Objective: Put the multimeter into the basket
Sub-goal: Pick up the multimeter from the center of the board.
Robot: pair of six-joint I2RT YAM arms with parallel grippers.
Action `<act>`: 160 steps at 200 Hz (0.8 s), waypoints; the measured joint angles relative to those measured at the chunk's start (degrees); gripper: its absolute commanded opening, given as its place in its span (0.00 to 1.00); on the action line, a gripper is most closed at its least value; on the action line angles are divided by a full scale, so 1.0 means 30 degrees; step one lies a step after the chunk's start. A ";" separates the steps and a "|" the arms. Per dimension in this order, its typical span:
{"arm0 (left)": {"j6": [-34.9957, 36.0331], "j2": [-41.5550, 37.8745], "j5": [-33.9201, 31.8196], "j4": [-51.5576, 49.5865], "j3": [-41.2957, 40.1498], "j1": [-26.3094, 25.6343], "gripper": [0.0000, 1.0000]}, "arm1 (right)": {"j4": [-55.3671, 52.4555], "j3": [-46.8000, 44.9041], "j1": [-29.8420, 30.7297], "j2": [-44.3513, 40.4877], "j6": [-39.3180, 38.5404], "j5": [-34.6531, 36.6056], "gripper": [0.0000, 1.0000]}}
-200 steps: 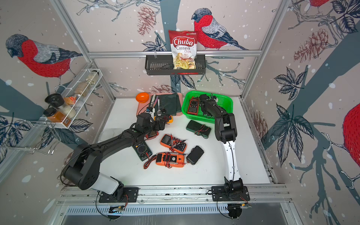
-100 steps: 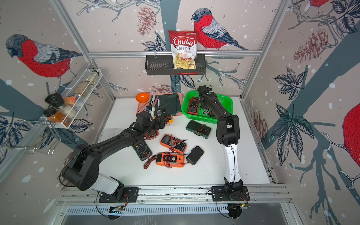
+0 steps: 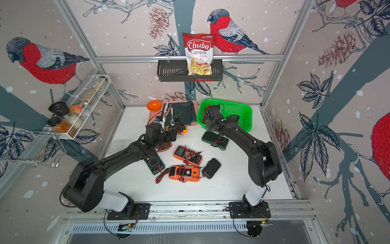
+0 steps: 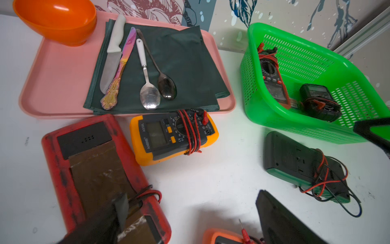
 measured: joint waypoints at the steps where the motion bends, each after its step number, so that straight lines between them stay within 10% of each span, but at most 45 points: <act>1: -0.0015 -0.0015 0.0000 -0.0007 -0.0022 0.0007 0.98 | 0.0029 -0.0080 0.0066 -0.0051 0.0007 0.0000 1.00; 160: -0.0976 -0.0707 0.0036 -0.0277 -0.1778 0.0102 0.98 | -0.2659 -0.8954 0.6972 -0.4707 1.4273 -0.0168 1.00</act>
